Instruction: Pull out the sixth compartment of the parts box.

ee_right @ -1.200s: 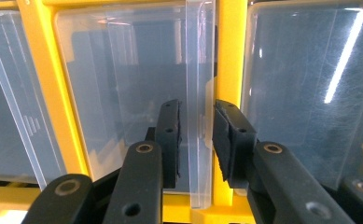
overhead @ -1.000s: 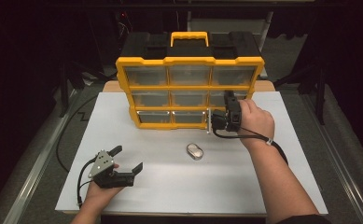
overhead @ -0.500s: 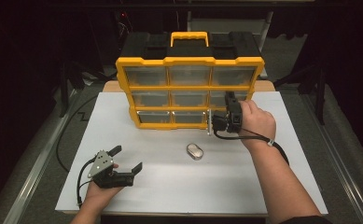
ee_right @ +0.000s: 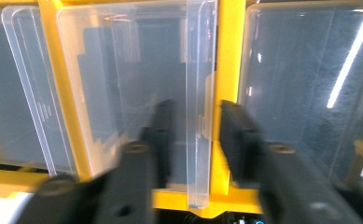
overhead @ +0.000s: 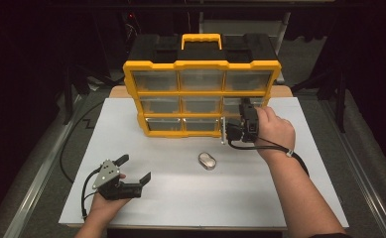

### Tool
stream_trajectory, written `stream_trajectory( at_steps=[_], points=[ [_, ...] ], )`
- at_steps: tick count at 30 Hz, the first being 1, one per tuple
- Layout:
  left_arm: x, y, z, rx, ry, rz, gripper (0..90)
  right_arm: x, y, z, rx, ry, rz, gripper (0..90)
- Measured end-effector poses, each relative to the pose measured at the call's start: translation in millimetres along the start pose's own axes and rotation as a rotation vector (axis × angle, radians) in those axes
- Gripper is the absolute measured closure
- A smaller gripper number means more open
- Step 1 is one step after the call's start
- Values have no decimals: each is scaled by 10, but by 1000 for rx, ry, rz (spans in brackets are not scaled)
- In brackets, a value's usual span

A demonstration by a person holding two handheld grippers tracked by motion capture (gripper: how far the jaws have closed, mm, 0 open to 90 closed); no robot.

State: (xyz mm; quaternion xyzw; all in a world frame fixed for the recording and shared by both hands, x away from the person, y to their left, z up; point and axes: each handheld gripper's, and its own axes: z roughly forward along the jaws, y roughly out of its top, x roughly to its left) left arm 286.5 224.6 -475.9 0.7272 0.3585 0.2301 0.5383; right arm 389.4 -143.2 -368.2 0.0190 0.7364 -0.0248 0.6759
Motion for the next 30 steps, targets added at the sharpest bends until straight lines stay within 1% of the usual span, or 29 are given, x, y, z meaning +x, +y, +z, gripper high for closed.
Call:
stream_trajectory(
  at_steps=[1,2,3,4,5,6,7,8,9,10,11,12,13,14,15,16,17,18,19,20,23,24,25,26,27,28,29,30],
  points=[
    [1,0,-1,0,0,0,2,9,-1,3,5,10,12,537],
    [1,0,-1,0,0,0,2,9,-1,3,5,10,12,537],
    [6,0,-4,3,1,3,2,16,-5,9,6,41,52,458],
    [6,0,-4,3,1,3,2,16,-5,9,6,41,52,458],
    [6,0,-4,3,2,3,2,7,-8,15,-3,41,42,409],
    [6,0,-4,3,2,3,2,7,-8,15,-3,41,42,409],
    [0,0,0,-2,3,-1,2,0,-10,15,-7,41,56,375],
    [0,0,0,-2,3,-1,2,0,-10,15,-7,41,56,375],
    [-2,-1,1,0,2,3,2,0,-19,10,5,47,73,366],
    [-2,-1,1,0,2,3,2,0,-19,10,5,47,73,366],
    [-2,-1,1,0,2,2,2,-10,-31,13,22,59,72,374],
    [-2,-1,1,0,2,2,2,-10,-31,13,22,59,72,374],
    [-2,0,-2,-2,2,3,2,-7,-50,18,29,44,65,388],
    [-2,0,-2,-2,2,3,2,-7,-50,18,29,44,65,388],
    [3,1,-8,0,3,4,2,3,-72,25,47,53,68,415],
    [3,1,-8,0,3,4,2,3,-72,25,47,53,68,415],
    [10,3,-14,3,2,8,2,19,-99,40,49,39,63,451],
    [10,3,-14,3,2,8,2,19,-99,40,49,39,63,451],
    [12,3,-14,2,3,8,2,27,-112,43,51,32,61,494],
    [12,3,-14,2,3,8,2,25,-119,42,41,19,63,512],
    [7,1,-10,4,2,8,2,7,-121,36,44,19,58,578],
    [7,1,-10,4,2,8,2,7,-121,36,44,19,58,578],
    [1,-1,-4,-2,4,1,2,16,-122,36,47,20,64,632],
    [1,-1,-4,-2,4,1,2,16,-122,36,47,20,64,632],
    [3,0,-7,1,3,4,2,10,-123,41,43,6,39,689],
    [3,0,-7,1,3,4,2,10,-123,41,43,6,39,689],
    [5,0,-9,0,3,6,2,-1,-128,30,46,-13,44,766],
    [5,0,-9,0,3,6,2,-10,-128,24,50,-10,46,768]
  ],
)
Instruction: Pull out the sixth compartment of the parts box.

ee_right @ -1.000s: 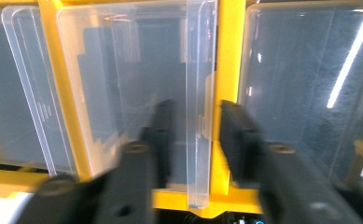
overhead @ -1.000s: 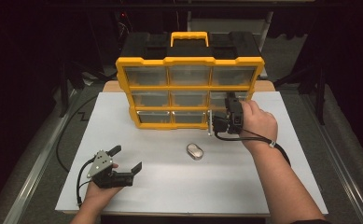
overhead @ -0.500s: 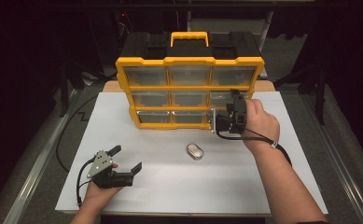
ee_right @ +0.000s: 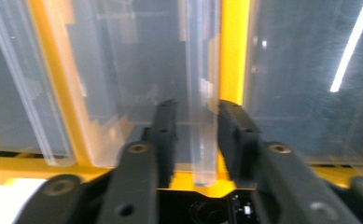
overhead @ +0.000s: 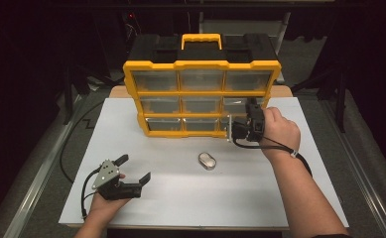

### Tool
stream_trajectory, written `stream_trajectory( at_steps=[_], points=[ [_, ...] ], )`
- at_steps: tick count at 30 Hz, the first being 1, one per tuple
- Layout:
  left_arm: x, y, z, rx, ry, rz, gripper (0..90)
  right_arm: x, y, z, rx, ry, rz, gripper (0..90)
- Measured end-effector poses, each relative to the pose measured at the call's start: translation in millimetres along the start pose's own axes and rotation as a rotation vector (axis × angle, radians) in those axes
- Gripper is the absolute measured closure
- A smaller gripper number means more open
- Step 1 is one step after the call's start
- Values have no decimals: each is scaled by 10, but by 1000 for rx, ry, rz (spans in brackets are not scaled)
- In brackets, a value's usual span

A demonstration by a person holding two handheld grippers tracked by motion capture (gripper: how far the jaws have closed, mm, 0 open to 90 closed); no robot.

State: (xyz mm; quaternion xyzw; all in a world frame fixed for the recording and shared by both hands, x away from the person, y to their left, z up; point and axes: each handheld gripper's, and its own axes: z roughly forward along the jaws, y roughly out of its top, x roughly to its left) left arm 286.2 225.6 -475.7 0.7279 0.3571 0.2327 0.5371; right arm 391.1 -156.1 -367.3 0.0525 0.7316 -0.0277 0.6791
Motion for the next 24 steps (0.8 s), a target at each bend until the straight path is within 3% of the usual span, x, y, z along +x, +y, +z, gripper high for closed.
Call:
stream_trajectory(
  at_steps=[10,24],
  points=[
    [-4,-2,0,1,-2,0,2,0,5,-51,0,2,-42,783],
    [3,-4,-7,0,-6,-4,2,35,-43,-334,-21,1,-65,785]
  ],
)
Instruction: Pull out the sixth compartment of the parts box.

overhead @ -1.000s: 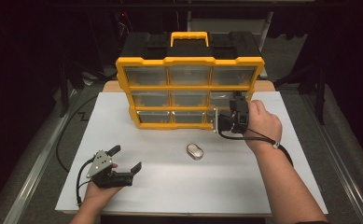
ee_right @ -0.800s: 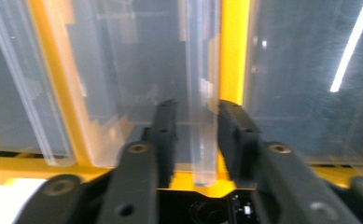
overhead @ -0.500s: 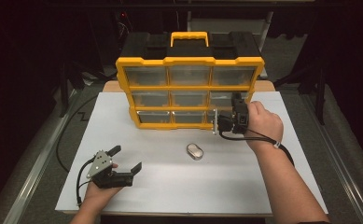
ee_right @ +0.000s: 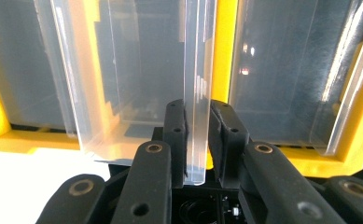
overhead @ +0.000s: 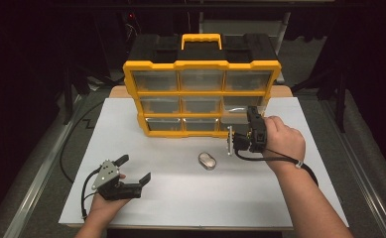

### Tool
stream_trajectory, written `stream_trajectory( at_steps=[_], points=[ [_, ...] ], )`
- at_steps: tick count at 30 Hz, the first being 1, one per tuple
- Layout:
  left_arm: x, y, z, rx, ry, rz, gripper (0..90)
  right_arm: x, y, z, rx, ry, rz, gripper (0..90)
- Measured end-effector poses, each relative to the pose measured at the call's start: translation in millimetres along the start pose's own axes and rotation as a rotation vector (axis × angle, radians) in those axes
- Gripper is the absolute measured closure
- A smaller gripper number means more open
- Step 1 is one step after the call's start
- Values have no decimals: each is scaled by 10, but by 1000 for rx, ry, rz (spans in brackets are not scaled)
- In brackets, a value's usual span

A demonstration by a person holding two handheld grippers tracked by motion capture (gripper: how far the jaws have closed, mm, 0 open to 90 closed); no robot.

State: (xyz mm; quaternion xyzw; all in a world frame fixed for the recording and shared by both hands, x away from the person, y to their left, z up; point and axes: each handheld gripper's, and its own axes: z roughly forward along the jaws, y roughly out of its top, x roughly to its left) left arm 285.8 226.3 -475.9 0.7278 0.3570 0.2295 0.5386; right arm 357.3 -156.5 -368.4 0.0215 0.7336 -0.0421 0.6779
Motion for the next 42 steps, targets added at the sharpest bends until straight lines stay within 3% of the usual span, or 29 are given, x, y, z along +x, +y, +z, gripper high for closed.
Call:
stream_trajectory(
  at_steps=[8,9,23,42],
  points=[
    [4,-4,5,-3,-1,-6,2,37,-37,-170,-17,3,17,785],
    [3,-5,6,-4,0,-7,2,28,-40,-189,-23,-1,0,784],
    [1,-6,3,-3,-1,-8,2,40,-79,-409,-37,-2,5,785],
    [2,-5,-2,-7,-5,-12,2,125,-113,-534,-49,-15,8,778]
  ],
)
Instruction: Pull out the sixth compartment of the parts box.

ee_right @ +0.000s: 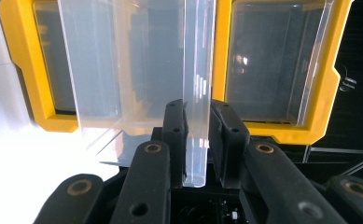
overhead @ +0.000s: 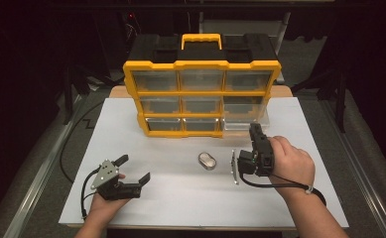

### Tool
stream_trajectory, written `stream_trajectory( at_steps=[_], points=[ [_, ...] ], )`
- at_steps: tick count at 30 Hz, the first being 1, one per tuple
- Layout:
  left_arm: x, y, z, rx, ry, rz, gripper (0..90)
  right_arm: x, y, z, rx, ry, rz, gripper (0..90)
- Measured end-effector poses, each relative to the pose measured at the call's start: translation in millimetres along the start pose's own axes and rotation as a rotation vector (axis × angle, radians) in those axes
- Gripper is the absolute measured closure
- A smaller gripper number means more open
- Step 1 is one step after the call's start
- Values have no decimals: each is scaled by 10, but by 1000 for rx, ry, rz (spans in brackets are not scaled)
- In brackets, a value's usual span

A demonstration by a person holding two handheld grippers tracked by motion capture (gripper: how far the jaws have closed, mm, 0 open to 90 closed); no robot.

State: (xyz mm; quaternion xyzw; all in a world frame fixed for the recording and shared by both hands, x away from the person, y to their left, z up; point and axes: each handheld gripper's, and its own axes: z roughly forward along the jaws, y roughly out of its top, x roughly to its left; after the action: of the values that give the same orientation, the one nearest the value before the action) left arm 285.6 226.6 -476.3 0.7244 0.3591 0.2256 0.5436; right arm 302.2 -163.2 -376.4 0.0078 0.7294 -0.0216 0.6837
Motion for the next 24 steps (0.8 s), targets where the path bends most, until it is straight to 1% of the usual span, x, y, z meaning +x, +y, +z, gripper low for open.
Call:
stream_trajectory(
  at_steps=[7,10,11,13,14,16,18,20,24],
  points=[
    [3,0,-8,-1,1,0,2,22,-4,-6,-1,-7,16,774],
    [-3,1,-7,-4,0,-1,2,16,6,-2,-1,-10,7,775],
    [-5,1,-4,-4,0,-1,2,20,11,-6,-1,-7,13,775],
    [-3,0,-3,-2,-1,-1,1,6,25,-13,-4,-10,-6,776],
    [-3,0,-3,-2,-1,-1,2,12,26,-16,-3,-8,6,777],
    [-1,0,-5,-6,-1,-6,2,6,21,-22,-4,-10,3,778],
    [5,0,-9,-4,-1,-1,2,9,9,-26,-4,-9,8,778],
    [7,-1,-10,-4,-1,-2,2,8,2,-31,-2,-8,3,777],
    [5,0,-13,-7,0,-3,2,31,-10,-41,-3,-9,1,776]
  ],
)
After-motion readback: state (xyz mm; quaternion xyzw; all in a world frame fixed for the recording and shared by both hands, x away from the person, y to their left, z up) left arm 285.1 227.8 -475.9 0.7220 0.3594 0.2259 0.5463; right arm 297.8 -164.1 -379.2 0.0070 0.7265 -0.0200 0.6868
